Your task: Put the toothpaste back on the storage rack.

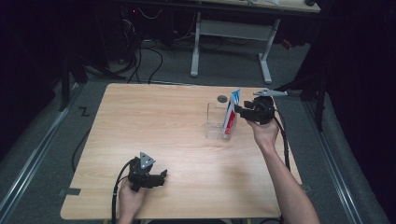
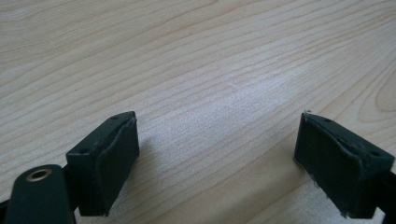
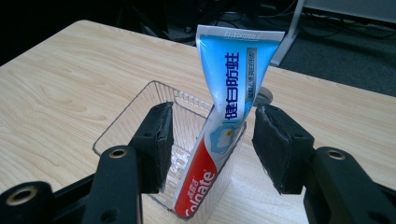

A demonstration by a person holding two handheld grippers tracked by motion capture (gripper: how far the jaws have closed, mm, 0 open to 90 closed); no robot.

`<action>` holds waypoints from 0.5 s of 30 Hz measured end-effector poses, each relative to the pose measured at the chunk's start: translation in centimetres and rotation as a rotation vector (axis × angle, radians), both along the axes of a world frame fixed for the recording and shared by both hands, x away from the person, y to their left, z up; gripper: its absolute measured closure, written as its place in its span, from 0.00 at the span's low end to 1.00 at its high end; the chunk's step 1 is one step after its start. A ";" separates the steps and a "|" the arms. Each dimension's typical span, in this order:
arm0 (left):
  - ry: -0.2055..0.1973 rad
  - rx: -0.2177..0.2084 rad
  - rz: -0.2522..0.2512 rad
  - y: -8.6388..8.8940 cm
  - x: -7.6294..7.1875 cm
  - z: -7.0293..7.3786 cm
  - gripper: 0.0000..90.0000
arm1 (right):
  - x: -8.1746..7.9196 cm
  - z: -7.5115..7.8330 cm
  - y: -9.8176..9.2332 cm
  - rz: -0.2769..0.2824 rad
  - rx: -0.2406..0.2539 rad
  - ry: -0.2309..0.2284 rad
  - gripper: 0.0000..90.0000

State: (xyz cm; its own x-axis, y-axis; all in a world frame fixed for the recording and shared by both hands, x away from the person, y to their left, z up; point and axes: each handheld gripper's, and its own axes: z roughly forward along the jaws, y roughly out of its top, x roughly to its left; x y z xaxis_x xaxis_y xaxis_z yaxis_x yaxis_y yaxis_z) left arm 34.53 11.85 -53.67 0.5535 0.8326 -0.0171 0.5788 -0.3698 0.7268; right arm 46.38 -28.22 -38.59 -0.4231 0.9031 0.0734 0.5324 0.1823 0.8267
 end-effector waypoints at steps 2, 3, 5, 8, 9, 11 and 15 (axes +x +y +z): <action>0.000 0.000 0.000 0.0 0.0 0.0 0.16 | -0.2 0.2 -0.1 0.001 0.005 -0.002 0.53; 0.000 0.000 0.000 0.0 0.0 0.0 0.16 | -0.2 0.2 -0.2 0.000 0.003 -0.005 0.53; 0.000 0.000 0.000 0.0 0.0 0.0 0.16 | -0.3 0.3 -0.3 -0.002 0.009 -0.006 0.53; 0.000 0.000 0.000 0.0 0.0 0.0 0.16 | -0.4 0.4 -0.4 -0.004 0.008 -0.007 0.53; 0.000 0.000 0.000 0.0 0.0 0.0 0.16 | -0.5 0.4 -0.4 -0.003 0.009 -0.005 0.53; 0.000 0.000 0.000 0.0 0.0 0.0 0.16 | -0.6 0.5 -0.4 0.001 0.005 -0.006 0.53; 0.000 0.000 0.000 0.0 0.0 0.0 0.16 | -1.0 0.7 -0.4 0.007 -0.011 -0.007 0.53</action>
